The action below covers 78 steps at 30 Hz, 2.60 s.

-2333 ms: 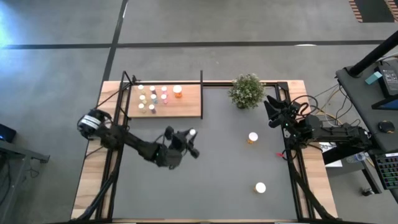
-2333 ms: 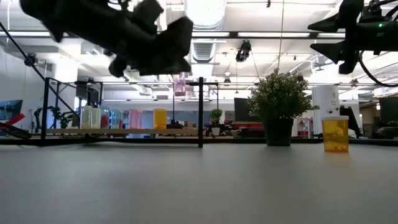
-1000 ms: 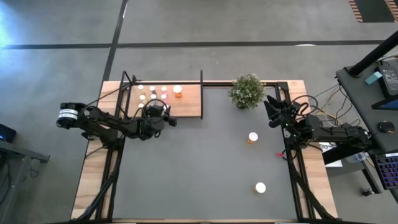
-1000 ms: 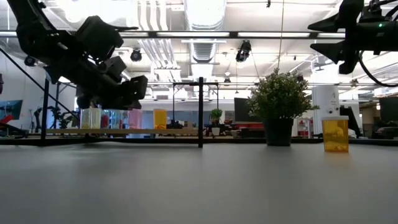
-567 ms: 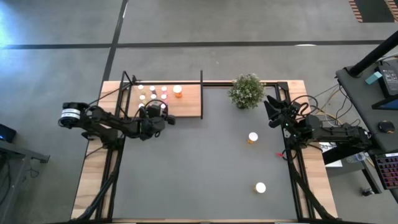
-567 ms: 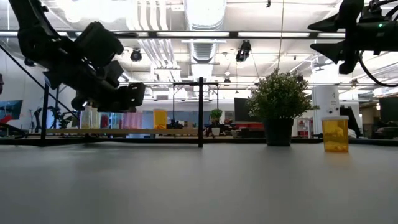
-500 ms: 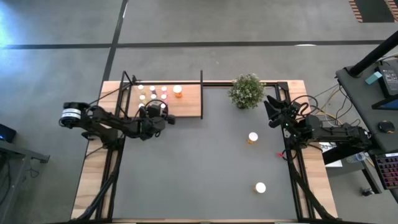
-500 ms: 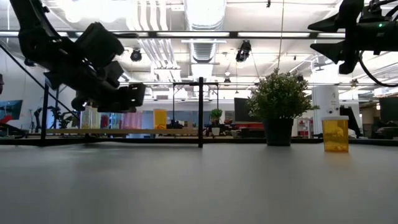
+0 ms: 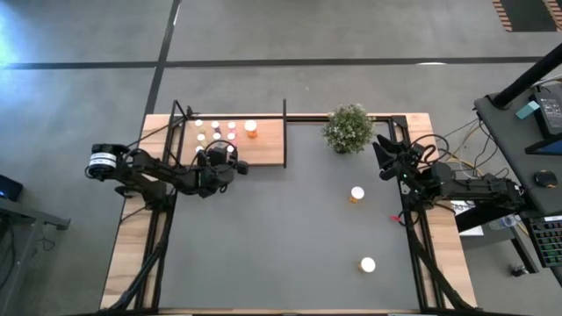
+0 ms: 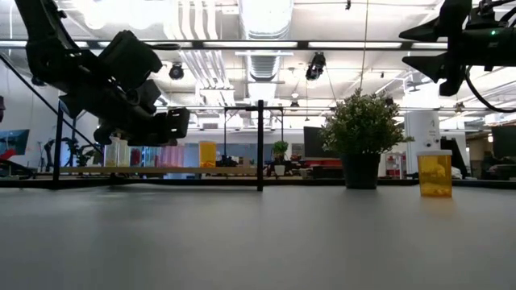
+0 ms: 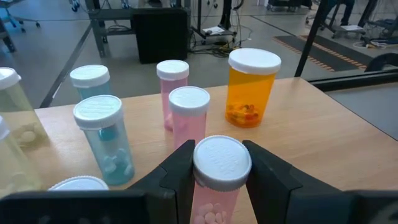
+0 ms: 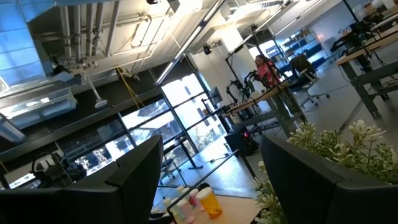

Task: Pick and place medicine bottles onto shelf by color
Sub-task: Put the pink pill bottle on the shelf aligned with the other pink pill bottles, then move the orange pill bottles to the center of the table

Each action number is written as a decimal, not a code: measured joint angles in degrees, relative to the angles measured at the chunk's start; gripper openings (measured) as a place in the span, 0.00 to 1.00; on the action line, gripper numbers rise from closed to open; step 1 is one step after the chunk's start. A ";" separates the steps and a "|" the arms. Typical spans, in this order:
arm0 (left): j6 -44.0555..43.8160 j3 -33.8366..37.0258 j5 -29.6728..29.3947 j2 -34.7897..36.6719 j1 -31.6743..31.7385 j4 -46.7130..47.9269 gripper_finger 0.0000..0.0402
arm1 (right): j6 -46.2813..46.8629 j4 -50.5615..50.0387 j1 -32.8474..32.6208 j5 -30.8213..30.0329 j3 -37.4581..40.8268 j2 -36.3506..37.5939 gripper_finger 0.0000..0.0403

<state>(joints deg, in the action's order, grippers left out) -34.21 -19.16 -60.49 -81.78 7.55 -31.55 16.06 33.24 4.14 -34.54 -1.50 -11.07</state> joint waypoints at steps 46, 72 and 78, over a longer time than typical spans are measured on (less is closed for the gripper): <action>21.00 -3.76 0.12 12.93 -0.09 -1.03 0.38 | 0.00 0.02 0.01 0.00 0.00 -0.01 0.65; 40.29 -19.11 26.14 17.09 0.12 -0.90 0.38 | 0.01 0.02 0.00 0.00 0.00 -0.02 0.65; 46.61 -19.75 25.61 19.71 0.72 -0.78 0.38 | 0.01 0.02 0.00 -0.01 0.00 -0.02 0.65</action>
<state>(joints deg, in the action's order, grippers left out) 12.40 -38.91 -34.88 -62.07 8.27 -32.33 16.07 33.26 4.14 -34.54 -1.50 -11.09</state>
